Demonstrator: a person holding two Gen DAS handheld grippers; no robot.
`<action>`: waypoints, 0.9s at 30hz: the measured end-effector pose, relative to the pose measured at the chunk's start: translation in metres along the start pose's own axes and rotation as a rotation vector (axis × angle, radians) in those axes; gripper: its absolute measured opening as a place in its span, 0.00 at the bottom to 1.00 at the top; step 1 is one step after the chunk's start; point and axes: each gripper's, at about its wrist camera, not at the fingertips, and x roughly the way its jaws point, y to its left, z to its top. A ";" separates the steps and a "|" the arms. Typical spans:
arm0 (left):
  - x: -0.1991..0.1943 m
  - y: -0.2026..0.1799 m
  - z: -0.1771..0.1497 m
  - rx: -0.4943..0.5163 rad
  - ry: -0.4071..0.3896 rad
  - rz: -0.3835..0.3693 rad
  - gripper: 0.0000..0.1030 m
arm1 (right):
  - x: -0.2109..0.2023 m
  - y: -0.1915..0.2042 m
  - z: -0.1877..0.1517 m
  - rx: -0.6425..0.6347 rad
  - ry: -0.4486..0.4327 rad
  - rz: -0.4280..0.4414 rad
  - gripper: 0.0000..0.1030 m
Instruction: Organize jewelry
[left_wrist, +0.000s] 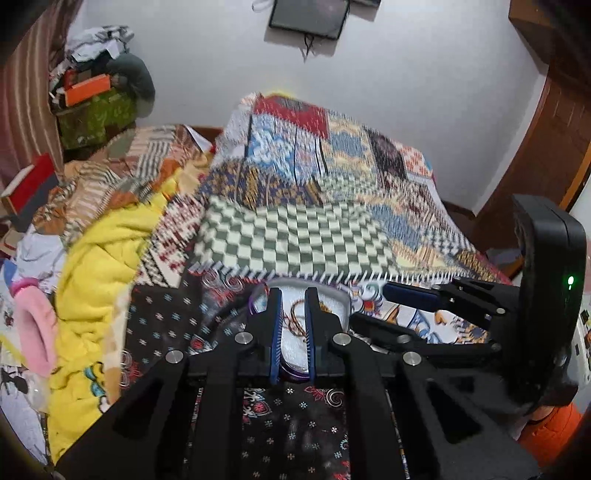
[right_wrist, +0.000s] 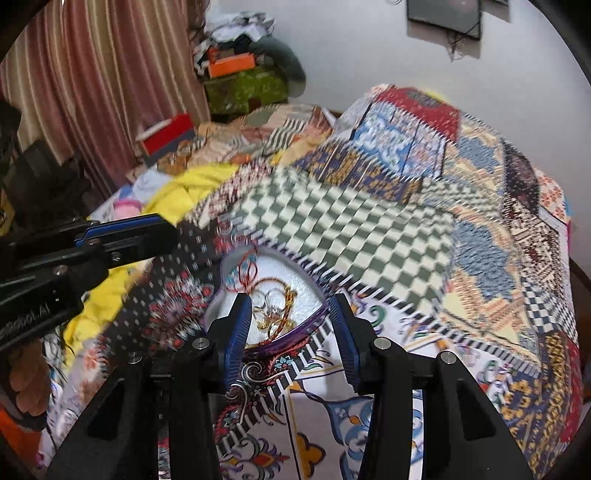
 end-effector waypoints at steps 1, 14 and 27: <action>-0.009 -0.002 0.002 0.002 -0.019 0.007 0.08 | -0.009 0.000 0.002 0.007 -0.020 -0.001 0.39; -0.160 -0.051 0.003 0.064 -0.344 0.039 0.25 | -0.191 0.035 0.001 0.024 -0.440 -0.028 0.39; -0.285 -0.091 -0.048 0.101 -0.662 0.128 0.53 | -0.294 0.098 -0.048 0.006 -0.764 -0.140 0.78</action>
